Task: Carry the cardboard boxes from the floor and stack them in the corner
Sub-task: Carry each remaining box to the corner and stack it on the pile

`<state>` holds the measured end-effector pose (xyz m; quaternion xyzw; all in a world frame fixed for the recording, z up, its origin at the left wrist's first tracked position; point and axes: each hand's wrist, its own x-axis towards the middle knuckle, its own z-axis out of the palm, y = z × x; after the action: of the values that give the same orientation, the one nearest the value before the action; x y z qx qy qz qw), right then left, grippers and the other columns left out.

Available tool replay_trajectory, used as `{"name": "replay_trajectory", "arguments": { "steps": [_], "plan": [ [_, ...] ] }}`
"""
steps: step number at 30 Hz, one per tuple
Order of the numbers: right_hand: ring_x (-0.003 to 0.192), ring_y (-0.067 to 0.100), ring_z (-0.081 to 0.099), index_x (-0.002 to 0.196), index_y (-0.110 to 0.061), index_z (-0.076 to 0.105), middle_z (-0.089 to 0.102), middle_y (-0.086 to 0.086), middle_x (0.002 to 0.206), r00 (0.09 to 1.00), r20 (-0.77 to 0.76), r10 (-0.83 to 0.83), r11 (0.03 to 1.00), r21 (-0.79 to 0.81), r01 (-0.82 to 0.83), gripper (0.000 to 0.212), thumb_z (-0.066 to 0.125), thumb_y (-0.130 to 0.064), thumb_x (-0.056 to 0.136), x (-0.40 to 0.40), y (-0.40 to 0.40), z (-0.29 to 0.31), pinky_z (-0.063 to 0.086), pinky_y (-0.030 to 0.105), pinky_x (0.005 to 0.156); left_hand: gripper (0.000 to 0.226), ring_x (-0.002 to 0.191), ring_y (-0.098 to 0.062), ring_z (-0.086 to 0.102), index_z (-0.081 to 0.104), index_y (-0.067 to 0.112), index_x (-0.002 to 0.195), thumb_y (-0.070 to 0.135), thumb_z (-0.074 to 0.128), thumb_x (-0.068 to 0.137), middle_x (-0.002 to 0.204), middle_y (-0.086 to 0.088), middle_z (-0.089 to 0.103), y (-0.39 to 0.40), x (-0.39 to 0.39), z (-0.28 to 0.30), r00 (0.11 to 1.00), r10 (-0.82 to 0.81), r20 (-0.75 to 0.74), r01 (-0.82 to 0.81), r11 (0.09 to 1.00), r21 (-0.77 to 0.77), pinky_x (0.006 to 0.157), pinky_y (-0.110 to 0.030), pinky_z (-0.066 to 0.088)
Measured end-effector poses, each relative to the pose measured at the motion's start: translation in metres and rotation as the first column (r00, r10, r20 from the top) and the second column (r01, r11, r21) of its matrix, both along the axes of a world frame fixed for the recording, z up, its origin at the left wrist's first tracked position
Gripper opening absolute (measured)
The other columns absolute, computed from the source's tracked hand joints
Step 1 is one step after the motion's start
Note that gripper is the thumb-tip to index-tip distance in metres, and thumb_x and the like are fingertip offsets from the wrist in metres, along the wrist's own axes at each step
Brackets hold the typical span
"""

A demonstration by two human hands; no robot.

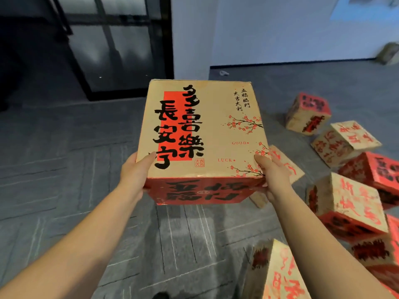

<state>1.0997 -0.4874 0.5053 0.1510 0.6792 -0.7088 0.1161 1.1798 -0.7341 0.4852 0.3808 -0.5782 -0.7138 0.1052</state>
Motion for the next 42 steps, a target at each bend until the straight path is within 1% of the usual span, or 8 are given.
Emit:
{"name": "replay_trajectory", "arguments": {
  "steps": [4, 8, 12, 16, 21, 24, 35, 42],
  "plan": [
    [0.072, 0.012, 0.061, 0.095, -0.016, 0.056, 0.064, -0.002, 0.086, 0.983, -0.031, 0.181, 0.983, -0.001, -0.181, 0.006, 0.053, -0.013, 0.091, -0.005, -0.024, 0.014, 0.05, 0.031, 0.067, 0.031, 0.108, -0.033, 0.06, 0.054, 0.022, 0.118, 0.03, 0.058, 0.089, 0.112, -0.009, 0.066, -0.005, 0.041, 0.01, 0.986, 0.169, 0.011, -0.169, 0.986, -0.014, 0.094, -0.06, 0.044],
    [0.073, 0.016, 0.062, 0.085, -0.015, 0.058, 0.067, 0.005, 0.089, 0.925, -0.039, 0.379, 0.925, 0.009, -0.379, 0.005, 0.056, -0.014, 0.089, 0.004, -0.057, 0.019, 0.052, 0.033, 0.071, 0.026, 0.11, -0.032, 0.058, 0.052, 0.025, 0.113, 0.032, 0.057, 0.089, 0.114, -0.007, 0.064, -0.006, 0.096, 0.018, 0.934, 0.356, 0.019, -0.356, 0.934, -0.021, 0.097, -0.062, 0.041],
    [0.074, 0.016, 0.063, 0.103, -0.007, 0.054, 0.065, 0.006, 0.089, 0.832, -0.025, 0.555, 0.831, -0.039, -0.555, 0.014, 0.056, -0.012, 0.09, 0.03, -0.105, 0.022, 0.054, 0.022, 0.057, 0.026, 0.105, -0.031, 0.059, 0.052, 0.025, 0.113, 0.032, 0.057, 0.089, 0.106, -0.004, 0.065, -0.011, 0.161, 0.028, 0.841, 0.541, 0.01, -0.54, 0.841, -0.036, 0.097, -0.062, 0.039],
    [0.076, 0.017, 0.063, 0.088, -0.014, 0.055, 0.065, 0.005, 0.088, 0.71, -0.007, 0.705, 0.708, -0.071, -0.703, 0.004, 0.058, -0.012, 0.089, 0.074, -0.158, 0.027, 0.051, 0.033, 0.072, 0.019, 0.088, -0.026, 0.058, 0.052, 0.024, 0.108, 0.029, 0.055, 0.09, 0.085, 0.003, 0.062, -0.017, 0.23, 0.04, 0.699, 0.715, 0.008, -0.713, 0.698, -0.063, 0.093, -0.055, 0.044],
    [0.075, 0.017, 0.062, 0.086, -0.015, 0.055, 0.065, 0.004, 0.089, 0.545, -0.021, 0.838, 0.541, -0.083, -0.837, 0.004, 0.058, -0.013, 0.089, 0.148, -0.22, 0.036, 0.052, 0.036, 0.075, 0.019, 0.064, -0.015, 0.053, 0.053, 0.023, 0.11, 0.023, 0.053, 0.091, 0.076, 0.003, 0.059, -0.02, 0.318, 0.056, 0.506, 0.862, -0.036, -0.861, 0.502, -0.078, 0.068, -0.032, 0.044],
    [0.071, 0.014, 0.061, 0.092, -0.014, 0.056, 0.065, 0.001, 0.084, 0.43, -0.042, 0.902, 0.428, -0.051, -0.902, 0.003, 0.057, -0.015, 0.089, 0.2, -0.255, 0.043, 0.051, 0.035, 0.071, 0.015, 0.063, -0.013, 0.05, 0.051, 0.022, 0.107, 0.02, 0.052, 0.092, 0.075, 0.004, 0.056, -0.023, 0.37, 0.068, 0.394, 0.917, -0.06, -0.917, 0.388, -0.092, 0.058, -0.025, 0.039],
    [0.074, 0.016, 0.061, 0.084, -0.021, 0.054, 0.064, 0.002, 0.089, 0.101, -0.109, 0.989, 0.093, -0.069, -0.993, 0.007, 0.055, -0.018, 0.09, 0.425, -0.376, 0.07, 0.052, 0.041, 0.079, 0.028, 0.064, -0.013, 0.051, 0.054, 0.016, 0.121, 0.019, 0.051, 0.093, 0.076, 0.004, 0.055, -0.057, 0.585, 0.103, 0.084, 0.989, -0.124, -0.988, 0.067, -0.138, 0.054, -0.026, 0.039],
    [0.074, 0.015, 0.059, 0.103, -0.014, 0.052, 0.062, 0.001, 0.087, -0.057, -0.14, 0.988, -0.068, -0.068, -0.995, 0.013, 0.054, -0.019, 0.091, 0.541, -0.436, 0.082, 0.051, 0.037, 0.072, 0.031, 0.064, -0.012, 0.05, 0.052, 0.016, 0.123, 0.02, 0.05, 0.093, 0.076, 0.003, 0.055, -0.08, 0.684, 0.115, -0.083, 0.987, -0.14, -0.983, -0.104, -0.15, 0.055, -0.027, 0.04]
  ]
}}
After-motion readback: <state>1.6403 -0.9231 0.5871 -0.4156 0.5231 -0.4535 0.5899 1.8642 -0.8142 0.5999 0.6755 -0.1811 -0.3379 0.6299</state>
